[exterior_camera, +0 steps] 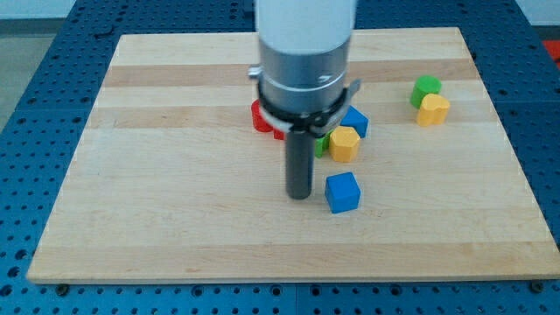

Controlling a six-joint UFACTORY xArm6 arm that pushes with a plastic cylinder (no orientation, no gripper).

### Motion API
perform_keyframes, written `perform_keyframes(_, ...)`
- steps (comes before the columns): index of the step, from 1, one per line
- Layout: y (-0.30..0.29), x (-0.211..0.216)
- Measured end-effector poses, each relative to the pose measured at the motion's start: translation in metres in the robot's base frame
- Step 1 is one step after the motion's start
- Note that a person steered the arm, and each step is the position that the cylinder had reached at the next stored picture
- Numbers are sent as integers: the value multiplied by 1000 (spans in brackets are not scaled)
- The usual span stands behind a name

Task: Move the blue cube towards center right

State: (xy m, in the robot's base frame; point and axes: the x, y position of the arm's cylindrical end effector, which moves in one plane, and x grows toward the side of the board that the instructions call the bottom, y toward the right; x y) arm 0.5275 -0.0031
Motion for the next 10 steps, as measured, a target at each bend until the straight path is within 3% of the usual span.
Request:
perform_keyframes(1,1,33)
perform_keyframes(3,93,14)
perform_keyframes(4,99,14)
perform_keyframes(5,60,19)
perform_keyframes(6,51,-1)
perform_keyframes(7,89,-31)
perform_keyframes(8,131,-43)
perform_keyframes(10,148,-50)
